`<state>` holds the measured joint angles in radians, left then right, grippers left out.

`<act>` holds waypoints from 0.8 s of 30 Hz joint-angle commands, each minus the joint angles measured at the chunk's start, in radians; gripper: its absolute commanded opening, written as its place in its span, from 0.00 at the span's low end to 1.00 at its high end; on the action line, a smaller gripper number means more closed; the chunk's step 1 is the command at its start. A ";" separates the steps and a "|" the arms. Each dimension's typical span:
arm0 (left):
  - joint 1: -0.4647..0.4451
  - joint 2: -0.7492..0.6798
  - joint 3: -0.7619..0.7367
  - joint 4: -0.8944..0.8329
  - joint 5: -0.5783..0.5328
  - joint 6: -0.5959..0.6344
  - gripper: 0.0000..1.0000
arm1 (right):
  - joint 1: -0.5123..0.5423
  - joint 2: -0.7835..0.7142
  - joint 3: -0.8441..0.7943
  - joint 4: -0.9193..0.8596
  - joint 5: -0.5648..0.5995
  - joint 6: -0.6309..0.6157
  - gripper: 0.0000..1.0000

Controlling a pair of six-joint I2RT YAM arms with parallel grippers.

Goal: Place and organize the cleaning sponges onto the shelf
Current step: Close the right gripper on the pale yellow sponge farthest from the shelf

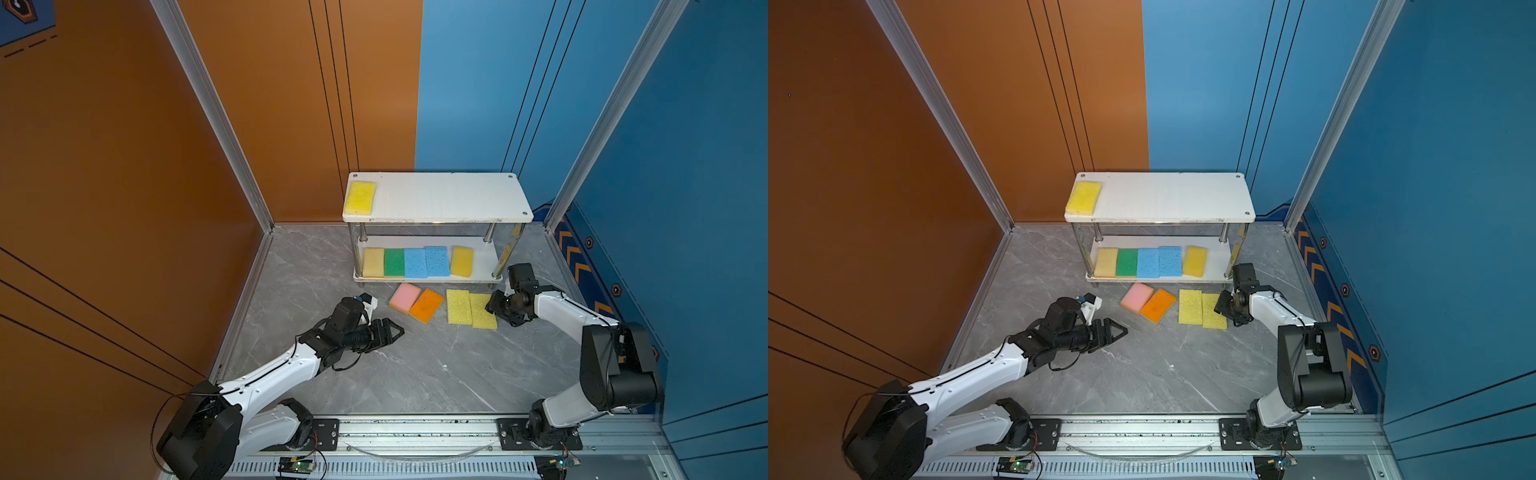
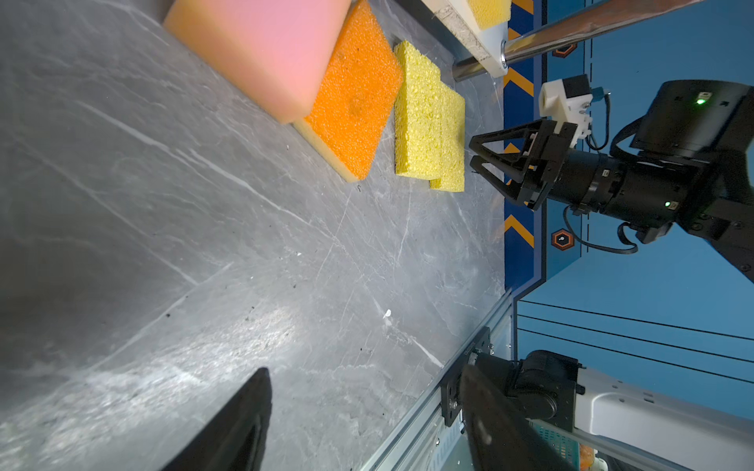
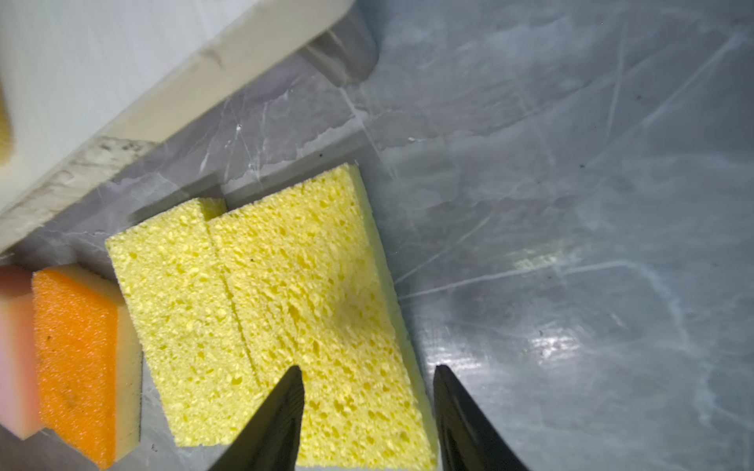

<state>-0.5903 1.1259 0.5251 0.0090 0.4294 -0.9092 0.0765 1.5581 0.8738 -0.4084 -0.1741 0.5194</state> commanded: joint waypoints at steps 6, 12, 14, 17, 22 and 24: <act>0.020 -0.033 -0.028 -0.016 0.028 -0.008 0.72 | -0.007 0.054 0.022 0.006 0.036 -0.039 0.49; 0.020 -0.032 -0.027 -0.017 0.029 -0.008 0.71 | -0.009 0.069 0.021 0.006 0.032 -0.045 0.42; 0.022 -0.032 -0.028 -0.015 0.030 -0.008 0.71 | -0.009 0.066 0.019 0.006 0.032 -0.047 0.39; 0.022 -0.034 -0.031 -0.016 0.030 -0.010 0.71 | -0.011 0.065 0.016 0.005 0.030 -0.048 0.36; 0.022 -0.049 -0.040 -0.017 0.033 -0.014 0.71 | -0.017 0.053 0.000 0.005 0.026 -0.050 0.28; 0.024 -0.056 -0.045 -0.015 0.034 -0.017 0.71 | -0.019 0.047 -0.006 0.005 0.023 -0.053 0.25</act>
<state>-0.5758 1.0897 0.4980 0.0048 0.4389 -0.9173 0.0689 1.6142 0.8761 -0.3985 -0.1604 0.4782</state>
